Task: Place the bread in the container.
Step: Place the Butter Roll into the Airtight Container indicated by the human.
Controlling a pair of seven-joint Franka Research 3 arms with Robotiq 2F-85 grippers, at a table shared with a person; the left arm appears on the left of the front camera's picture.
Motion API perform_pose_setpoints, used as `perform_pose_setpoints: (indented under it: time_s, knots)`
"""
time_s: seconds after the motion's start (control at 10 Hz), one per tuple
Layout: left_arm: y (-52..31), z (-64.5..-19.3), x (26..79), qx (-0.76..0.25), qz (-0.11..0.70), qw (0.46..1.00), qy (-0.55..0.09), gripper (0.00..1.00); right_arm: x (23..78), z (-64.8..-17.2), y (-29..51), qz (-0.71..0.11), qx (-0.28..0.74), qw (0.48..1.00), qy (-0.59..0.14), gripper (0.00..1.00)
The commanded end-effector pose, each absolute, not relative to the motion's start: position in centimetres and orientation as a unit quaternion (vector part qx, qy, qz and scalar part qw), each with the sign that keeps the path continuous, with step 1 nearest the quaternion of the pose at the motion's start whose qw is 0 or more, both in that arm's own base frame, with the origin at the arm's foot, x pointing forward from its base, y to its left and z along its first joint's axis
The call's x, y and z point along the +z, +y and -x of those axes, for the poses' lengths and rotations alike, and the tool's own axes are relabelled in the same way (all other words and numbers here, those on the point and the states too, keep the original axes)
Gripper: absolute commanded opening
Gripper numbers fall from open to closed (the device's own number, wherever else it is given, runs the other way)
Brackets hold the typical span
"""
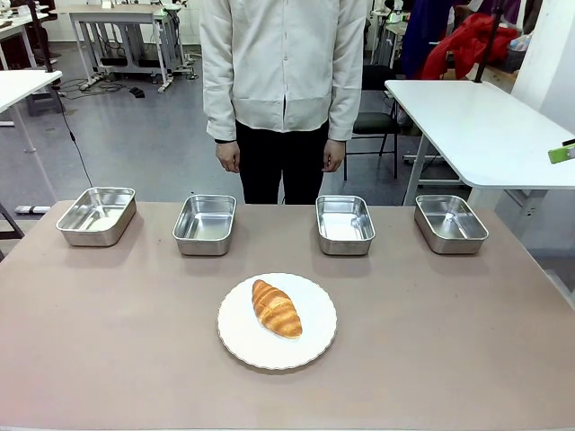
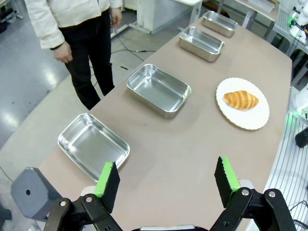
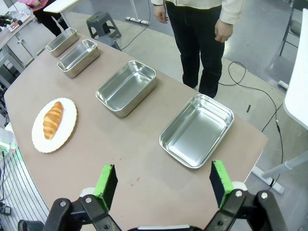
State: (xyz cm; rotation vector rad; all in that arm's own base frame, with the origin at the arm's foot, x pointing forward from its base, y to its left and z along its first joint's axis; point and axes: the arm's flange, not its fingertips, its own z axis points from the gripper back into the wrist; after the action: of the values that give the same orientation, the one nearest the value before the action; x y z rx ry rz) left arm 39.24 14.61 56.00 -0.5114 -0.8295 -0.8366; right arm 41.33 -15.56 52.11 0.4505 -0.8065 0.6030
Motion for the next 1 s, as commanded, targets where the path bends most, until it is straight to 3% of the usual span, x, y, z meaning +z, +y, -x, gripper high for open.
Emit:
perform_pose_setpoints:
  time_s: [0.0,0.9]
  knots:
    - [14.54,-39.21,56.08,-0.393,0.242,0.796,-0.393,1.00,52.18,-41.53,-15.54,-0.217,0.289,0.846,-0.392,1.00]
    - [14.54,-39.21,56.08,-0.393,0.242,0.796,-0.393,1.00,52.18,-41.53,-15.54,-0.217,0.289,0.846,-0.392,1.00]
